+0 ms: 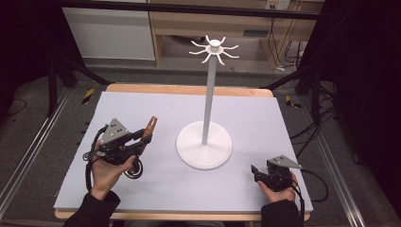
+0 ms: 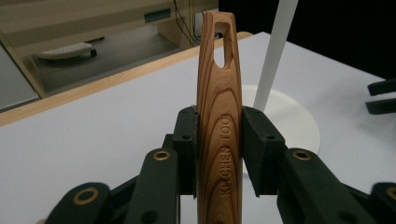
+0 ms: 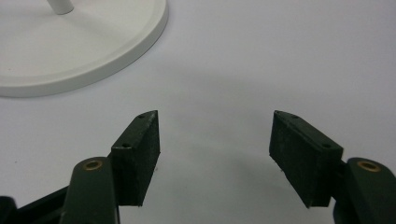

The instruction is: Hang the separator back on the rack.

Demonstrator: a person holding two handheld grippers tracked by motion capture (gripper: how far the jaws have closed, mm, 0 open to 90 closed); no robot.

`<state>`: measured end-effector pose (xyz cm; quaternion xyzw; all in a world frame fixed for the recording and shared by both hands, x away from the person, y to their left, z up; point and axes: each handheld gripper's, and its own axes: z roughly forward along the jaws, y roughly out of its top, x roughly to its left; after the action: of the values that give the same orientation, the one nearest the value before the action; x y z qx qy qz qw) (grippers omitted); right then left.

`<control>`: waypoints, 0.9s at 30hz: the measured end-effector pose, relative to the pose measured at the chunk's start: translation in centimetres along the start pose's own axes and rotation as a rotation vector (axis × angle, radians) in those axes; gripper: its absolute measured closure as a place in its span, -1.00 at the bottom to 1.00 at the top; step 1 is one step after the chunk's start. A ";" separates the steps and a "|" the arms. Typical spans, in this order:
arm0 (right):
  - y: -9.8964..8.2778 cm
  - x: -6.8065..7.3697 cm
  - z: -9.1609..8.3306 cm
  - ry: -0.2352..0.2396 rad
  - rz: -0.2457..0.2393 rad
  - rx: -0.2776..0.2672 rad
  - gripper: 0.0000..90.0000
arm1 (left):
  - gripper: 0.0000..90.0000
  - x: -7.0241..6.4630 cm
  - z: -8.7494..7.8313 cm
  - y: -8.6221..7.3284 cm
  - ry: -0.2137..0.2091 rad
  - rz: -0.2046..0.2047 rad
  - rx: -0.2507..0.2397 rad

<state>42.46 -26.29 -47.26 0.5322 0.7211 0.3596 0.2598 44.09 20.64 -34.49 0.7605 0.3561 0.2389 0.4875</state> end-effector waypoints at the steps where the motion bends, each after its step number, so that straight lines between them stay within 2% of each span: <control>1: 0.0 0.0 0.0 0.004 0.002 0.003 -0.25 | 0.51 0.0 -0.3 0.2 -0.006 -0.008 -0.019; 6: 0.0 -0.1 0.0 0.003 0.006 0.000 -0.25 | 0.51 0.1 -0.9 0.9 -0.004 -0.011 -0.066; 7: 0.0 -0.1 0.0 0.000 0.005 -0.004 -0.25 | 0.51 0.0 -1.1 1.5 -0.003 -0.015 -0.080; 14: 0.0 0.0 0.1 -0.006 0.007 0.003 -0.25 | 0.51 -0.2 -1.1 3.2 0.000 0.002 -0.096; 18: -0.1 0.0 0.0 -0.010 -0.005 0.000 -0.25 | 0.51 -0.9 -0.8 4.4 -0.009 0.015 -0.119; 27: 0.0 0.0 0.1 -0.007 -0.009 0.001 -0.25 | 0.51 -1.9 -0.3 5.9 -0.030 0.020 -0.154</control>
<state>42.51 -26.22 -47.29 0.5303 0.7228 0.3562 0.2635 44.49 17.71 -29.07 0.7279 0.3216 0.2590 0.5474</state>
